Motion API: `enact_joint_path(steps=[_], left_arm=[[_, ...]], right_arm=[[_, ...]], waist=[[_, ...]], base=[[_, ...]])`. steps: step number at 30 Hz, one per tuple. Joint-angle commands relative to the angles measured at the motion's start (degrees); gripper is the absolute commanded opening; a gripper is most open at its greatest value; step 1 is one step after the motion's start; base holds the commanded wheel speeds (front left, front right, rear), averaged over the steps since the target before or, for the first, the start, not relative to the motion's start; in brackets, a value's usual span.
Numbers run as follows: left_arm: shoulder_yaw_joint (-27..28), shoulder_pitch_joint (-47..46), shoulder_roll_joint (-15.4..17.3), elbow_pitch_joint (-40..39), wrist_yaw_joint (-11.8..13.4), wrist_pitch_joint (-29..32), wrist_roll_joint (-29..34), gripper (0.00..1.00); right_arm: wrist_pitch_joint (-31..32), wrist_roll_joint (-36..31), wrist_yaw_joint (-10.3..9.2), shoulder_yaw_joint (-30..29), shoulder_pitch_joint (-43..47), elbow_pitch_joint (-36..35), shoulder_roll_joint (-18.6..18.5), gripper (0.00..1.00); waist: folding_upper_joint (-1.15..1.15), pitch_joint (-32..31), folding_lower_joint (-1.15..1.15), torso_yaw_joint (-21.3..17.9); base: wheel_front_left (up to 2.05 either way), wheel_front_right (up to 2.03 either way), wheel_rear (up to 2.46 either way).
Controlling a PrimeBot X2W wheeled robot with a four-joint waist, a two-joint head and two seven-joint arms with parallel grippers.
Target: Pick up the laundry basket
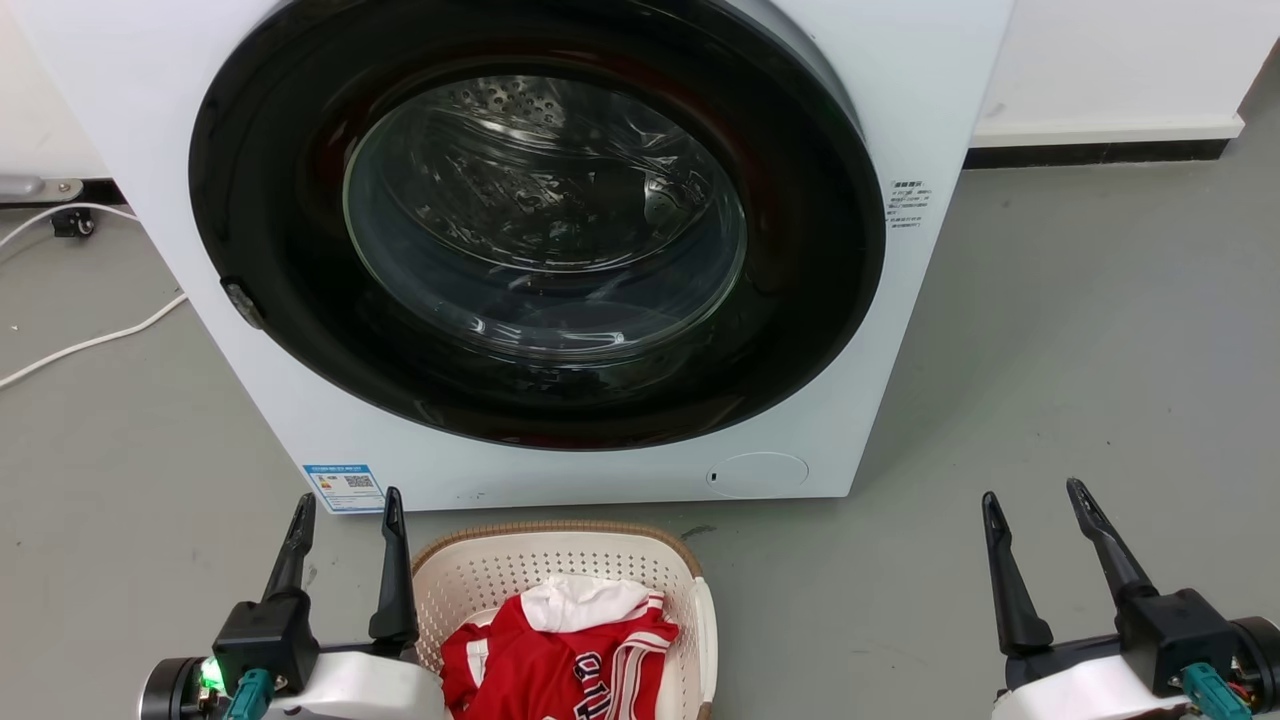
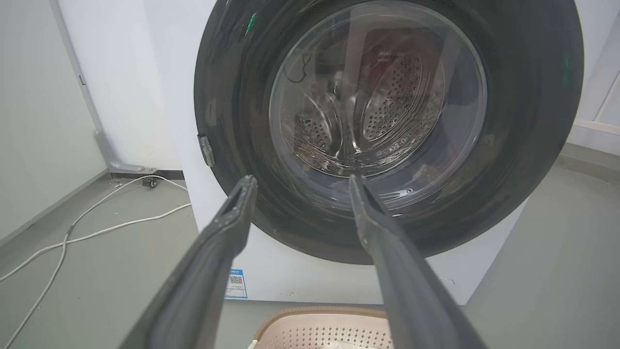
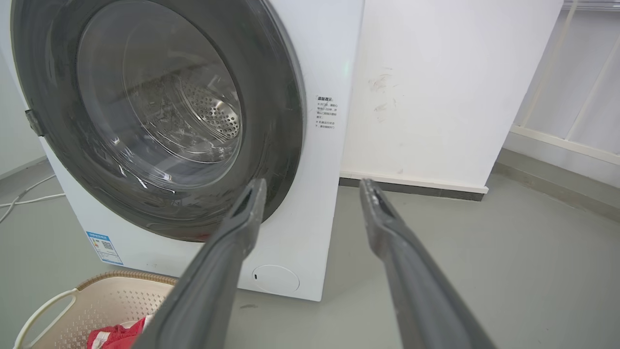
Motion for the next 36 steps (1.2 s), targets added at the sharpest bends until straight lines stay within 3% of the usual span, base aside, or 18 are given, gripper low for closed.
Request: enact_joint_path(steps=[1, 7, 20, 36], left_arm=[[0.11, 0.46, 0.16, -0.35, 0.21, -0.35, 0.97, 1.0], [0.22, 0.8, 0.16, -0.41, 0.61, -1.01, 3.32, 1.0], [0.45, 1.0, 0.16, 0.12, 0.6, -0.93, 2.41, 1.0], [0.7, 1.07, 0.16, 0.09, 0.52, -0.93, 2.63, 1.0]], right_arm=[[-0.52, -0.65, -0.02, -0.03, 0.61, -0.37, -0.11, 1.0], [-1.06, -2.2, -0.02, -0.3, 0.99, -0.27, -0.11, 1.0], [-1.02, 3.02, -0.02, -0.31, 0.69, 0.36, -0.1, 1.0], [-1.02, 3.76, -0.02, -0.06, 0.67, 0.74, -0.1, 1.0]], waist=[[0.0, -0.01, 0.0, -0.01], [0.0, -0.07, 0.0, -0.01], [0.0, 0.06, 0.0, 0.17], [0.0, 0.08, 0.0, 0.17]], base=[[0.0, 0.0, 0.0], [0.0, 0.0, 0.0], [0.0, 0.0, 0.0], [0.0, 0.0, 0.0]])
